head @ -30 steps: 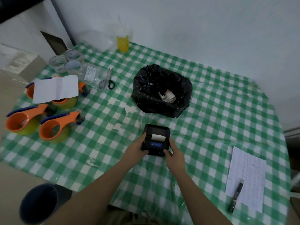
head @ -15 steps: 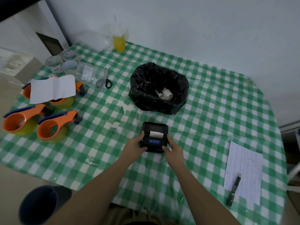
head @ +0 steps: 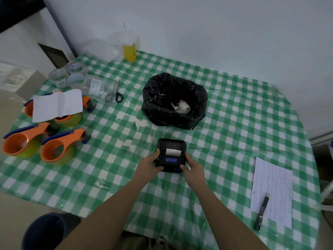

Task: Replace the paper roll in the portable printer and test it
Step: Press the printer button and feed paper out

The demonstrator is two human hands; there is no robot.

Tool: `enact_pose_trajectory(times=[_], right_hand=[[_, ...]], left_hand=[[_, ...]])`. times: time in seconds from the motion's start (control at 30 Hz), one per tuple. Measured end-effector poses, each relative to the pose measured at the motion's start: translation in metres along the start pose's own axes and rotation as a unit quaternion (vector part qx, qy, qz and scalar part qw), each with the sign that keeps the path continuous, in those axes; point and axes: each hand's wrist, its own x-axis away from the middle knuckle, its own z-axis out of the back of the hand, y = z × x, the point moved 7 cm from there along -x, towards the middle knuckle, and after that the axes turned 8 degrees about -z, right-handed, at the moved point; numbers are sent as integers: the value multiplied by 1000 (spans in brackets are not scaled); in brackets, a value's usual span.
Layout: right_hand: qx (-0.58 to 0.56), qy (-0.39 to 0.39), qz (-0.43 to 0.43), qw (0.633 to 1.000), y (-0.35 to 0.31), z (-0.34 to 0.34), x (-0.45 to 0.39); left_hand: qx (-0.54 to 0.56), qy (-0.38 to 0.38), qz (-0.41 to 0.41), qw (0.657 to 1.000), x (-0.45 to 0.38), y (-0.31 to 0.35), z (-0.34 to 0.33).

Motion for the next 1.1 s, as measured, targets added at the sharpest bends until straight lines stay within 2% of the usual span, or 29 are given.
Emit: enact_pose_trajectory(times=[1.1], right_hand=[[12,0,-4,1000,-2,3,1]], left_hand=[[14,-5,-2,1000,-2,-2,1]])
